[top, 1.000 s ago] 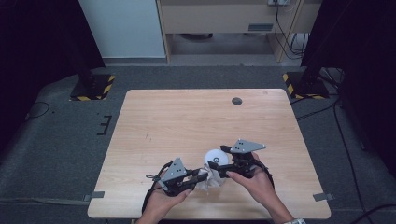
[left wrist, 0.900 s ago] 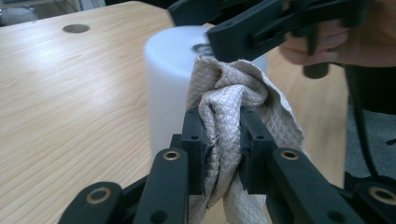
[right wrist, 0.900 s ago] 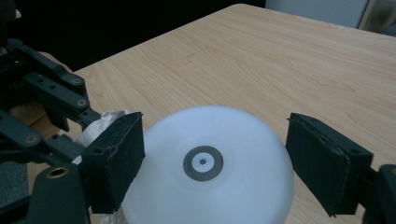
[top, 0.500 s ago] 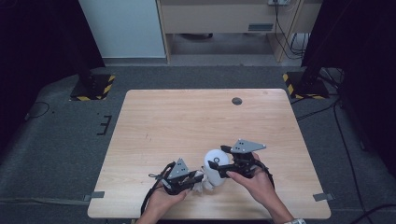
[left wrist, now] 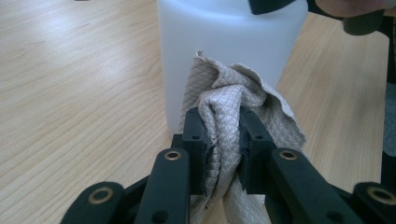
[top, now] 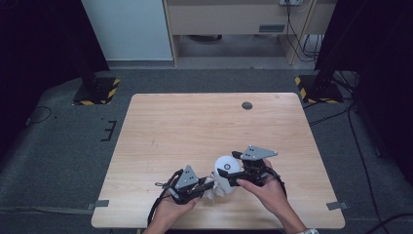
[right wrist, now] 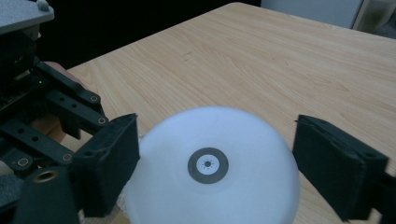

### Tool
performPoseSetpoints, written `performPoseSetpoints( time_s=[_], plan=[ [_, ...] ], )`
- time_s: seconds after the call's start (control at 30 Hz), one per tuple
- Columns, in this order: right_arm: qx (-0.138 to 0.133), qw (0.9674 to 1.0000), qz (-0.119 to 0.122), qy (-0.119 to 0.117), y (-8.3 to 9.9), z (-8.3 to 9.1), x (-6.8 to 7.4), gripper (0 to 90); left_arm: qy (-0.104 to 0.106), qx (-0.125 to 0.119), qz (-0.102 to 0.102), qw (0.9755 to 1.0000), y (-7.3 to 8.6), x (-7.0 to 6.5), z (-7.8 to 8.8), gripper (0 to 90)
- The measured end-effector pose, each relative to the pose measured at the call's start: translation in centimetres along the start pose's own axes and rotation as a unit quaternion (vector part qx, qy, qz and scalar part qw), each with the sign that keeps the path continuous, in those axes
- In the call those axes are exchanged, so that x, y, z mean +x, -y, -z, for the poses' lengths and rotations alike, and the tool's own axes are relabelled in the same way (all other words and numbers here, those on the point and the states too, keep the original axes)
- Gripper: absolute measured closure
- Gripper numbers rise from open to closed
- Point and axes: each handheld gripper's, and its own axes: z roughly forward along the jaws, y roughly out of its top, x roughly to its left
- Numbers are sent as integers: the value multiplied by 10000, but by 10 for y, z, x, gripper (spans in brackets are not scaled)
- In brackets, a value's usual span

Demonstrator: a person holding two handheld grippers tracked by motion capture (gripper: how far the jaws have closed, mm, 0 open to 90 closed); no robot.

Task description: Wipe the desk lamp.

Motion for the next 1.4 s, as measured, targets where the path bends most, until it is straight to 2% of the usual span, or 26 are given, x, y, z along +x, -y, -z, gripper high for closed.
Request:
performPoseSetpoints(
  time_s=[0.17,0.4,0.5,0.73,0.87,0.97,1.03,1.1,1.17,1.3,1.4],
  plan=[
    [-1,9998,196,-6,3,8,6,57,-81,-141,166,9997,0,7,6,750],
    [111,9996,251,10,10,4,4,85,-115,-305,169,9993,-2,7,10,751],
    [154,9993,344,50,11,2,4,96,-137,-362,183,9991,-3,7,11,750],
    [219,9992,332,-18,13,2,6,98,-162,-489,208,9985,-4,7,12,751],
    [225,9992,333,-21,13,2,7,98,-63,-385,251,9989,-1,8,8,753],
    [233,9993,304,-36,13,2,6,97,-4,-51,221,9997,3,7,1,752],
    [224,9993,307,-37,13,2,6,97,5,250,206,9995,7,7,-6,751],
    [214,9993,293,-39,14,2,6,97,-6,395,216,9990,10,7,-10,751],
    [255,9992,302,-46,14,1,6,95,-19,336,182,9993,8,8,-8,751],
    [276,9992,292,-63,15,-1,5,89,-54,-124,225,9997,0,8,5,752],
    [235,9993,280,-63,13,-6,5,84,-74,-259,202,9994,-3,7,10,752]
  ],
)
